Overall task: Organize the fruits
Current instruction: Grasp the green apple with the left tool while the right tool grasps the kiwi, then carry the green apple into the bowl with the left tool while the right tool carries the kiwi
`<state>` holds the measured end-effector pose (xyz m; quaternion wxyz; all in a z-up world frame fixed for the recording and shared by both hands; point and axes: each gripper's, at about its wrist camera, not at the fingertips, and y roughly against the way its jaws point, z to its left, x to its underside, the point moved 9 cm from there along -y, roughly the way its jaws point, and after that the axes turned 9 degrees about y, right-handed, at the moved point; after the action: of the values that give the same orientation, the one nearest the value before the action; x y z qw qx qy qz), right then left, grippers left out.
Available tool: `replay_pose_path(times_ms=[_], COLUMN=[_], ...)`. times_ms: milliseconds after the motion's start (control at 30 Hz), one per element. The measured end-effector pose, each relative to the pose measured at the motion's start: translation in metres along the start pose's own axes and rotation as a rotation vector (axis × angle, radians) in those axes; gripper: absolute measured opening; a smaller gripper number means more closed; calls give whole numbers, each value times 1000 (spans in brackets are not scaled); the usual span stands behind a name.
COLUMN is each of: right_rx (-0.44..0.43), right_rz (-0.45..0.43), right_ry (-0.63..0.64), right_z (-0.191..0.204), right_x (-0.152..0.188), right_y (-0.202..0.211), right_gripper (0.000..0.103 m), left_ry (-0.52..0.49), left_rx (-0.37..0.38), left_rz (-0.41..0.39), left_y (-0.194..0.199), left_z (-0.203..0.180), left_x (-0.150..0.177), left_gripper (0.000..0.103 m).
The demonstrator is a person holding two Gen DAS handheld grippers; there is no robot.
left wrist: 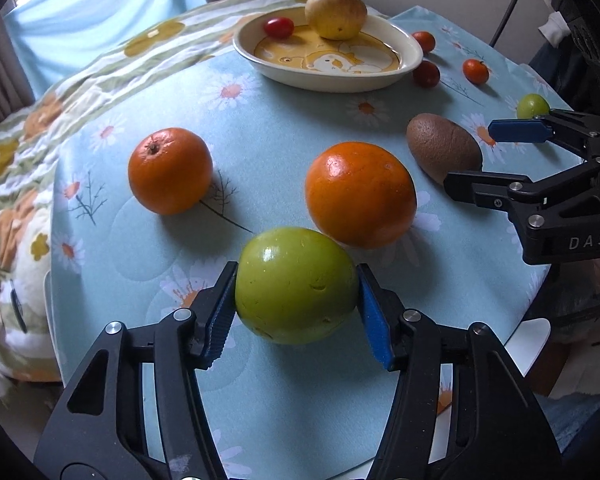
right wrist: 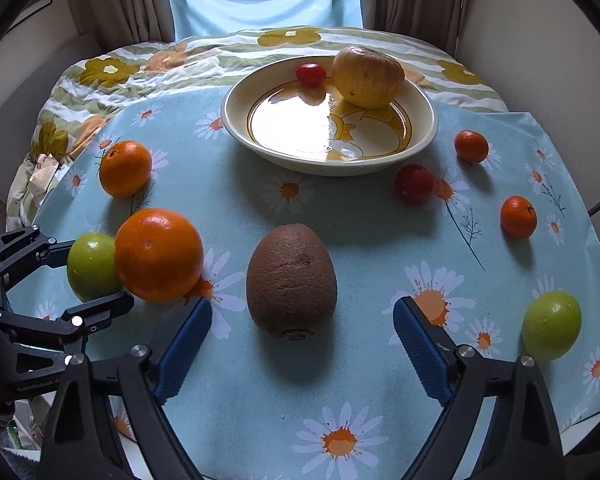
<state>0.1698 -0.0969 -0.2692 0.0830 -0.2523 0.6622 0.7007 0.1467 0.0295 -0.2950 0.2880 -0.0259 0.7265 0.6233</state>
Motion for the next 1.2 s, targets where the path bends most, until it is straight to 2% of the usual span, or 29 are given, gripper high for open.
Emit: replay_pose_path(times_ms=[133,467,600,733,967,1200], right_rx=[-5,1,-1,-7,-16,-2], right_rz=[10,5,15,-2,-2,-23], right_ry=[2,15,10,14,-15,-31], right_z=[2,1,1,3,1,-3], right_x=[-1,-6,-6,-8,-8,-15], right_y=[-8,-18,-23,-20,-14,13], right_gripper=[77,73,56,45,43,43], left_ry=[7,52,74,89,110,120], left_rx=[2,-30,-31,-28,-21,-17], left_rz=[2,2,-1,-8,-29,-67], left_y=[1,6,8,13,27,49], left_z=[1,16,22,24,26,28], left_x=[2,7,7,4,-2,-17], left_gripper=[61,61,61,61,61,61])
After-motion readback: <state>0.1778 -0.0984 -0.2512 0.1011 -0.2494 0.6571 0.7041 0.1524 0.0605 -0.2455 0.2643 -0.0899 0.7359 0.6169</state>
